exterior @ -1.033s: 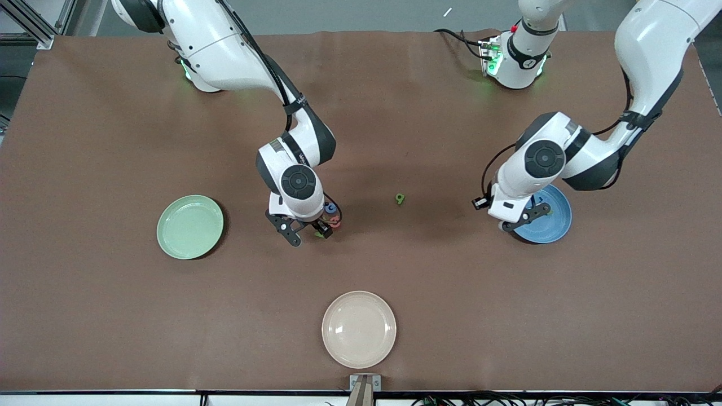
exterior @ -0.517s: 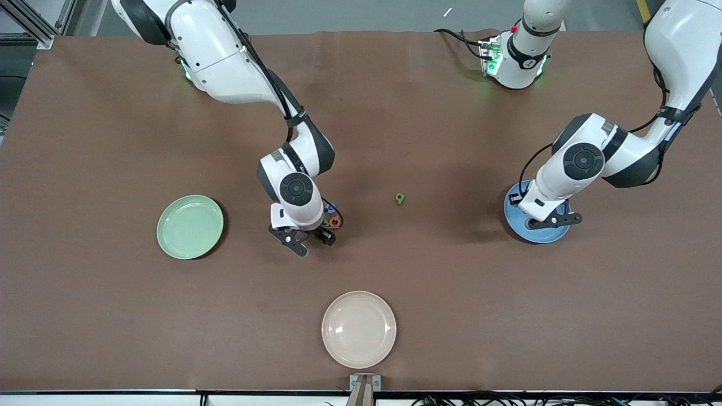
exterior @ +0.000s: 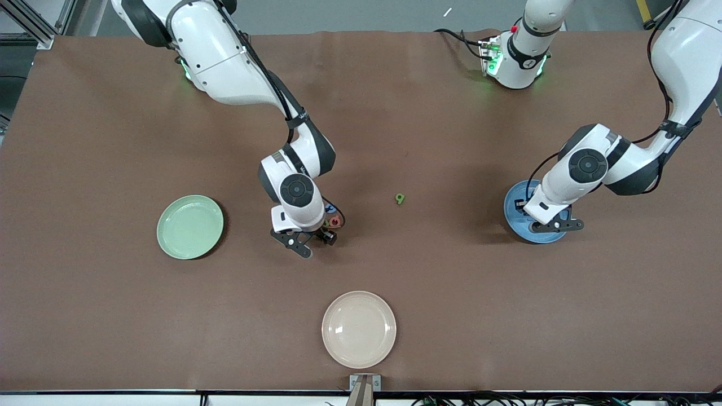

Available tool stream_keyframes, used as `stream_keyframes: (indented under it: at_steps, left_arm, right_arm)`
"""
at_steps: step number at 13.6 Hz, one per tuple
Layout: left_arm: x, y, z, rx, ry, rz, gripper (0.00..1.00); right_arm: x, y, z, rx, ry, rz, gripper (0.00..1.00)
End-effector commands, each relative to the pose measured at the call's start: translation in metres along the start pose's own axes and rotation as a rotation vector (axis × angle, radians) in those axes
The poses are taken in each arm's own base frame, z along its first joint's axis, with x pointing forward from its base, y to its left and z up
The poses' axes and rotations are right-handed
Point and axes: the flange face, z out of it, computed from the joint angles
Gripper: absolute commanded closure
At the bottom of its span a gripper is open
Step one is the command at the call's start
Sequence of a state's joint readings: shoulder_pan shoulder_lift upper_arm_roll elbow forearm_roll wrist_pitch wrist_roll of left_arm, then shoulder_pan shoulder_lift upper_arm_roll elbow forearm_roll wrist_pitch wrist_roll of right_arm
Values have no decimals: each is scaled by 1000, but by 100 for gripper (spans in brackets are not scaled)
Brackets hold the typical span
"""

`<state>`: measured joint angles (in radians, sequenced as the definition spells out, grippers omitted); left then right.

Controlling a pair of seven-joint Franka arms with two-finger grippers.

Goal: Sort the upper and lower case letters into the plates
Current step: 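Place the blue m in the blue plate with the left gripper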

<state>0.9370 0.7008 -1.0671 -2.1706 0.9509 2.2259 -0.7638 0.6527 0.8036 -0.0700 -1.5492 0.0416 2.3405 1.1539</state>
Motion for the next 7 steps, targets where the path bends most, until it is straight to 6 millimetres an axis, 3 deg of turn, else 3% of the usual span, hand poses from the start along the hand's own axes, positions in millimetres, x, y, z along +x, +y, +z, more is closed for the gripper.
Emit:
stream_keyframes:
  at_steps: [1,3,4,7]
  left_arm:
    - [-4,-6,10,8,28,38,91]
    - [-6,-8,18,4,27,40,89]
    - [-7,-8,20,-1,26,40,88]
    - [-7,-8,20,-1,25,39,76]
  right_arm:
    - [-9,-6,5,3,-18,5,24]
    - [-11,-7,5,3,-18,2,26]
    - [-11,-7,5,2,-17,0,33]
    - [-2,-3,5,3,-18,-1,94]
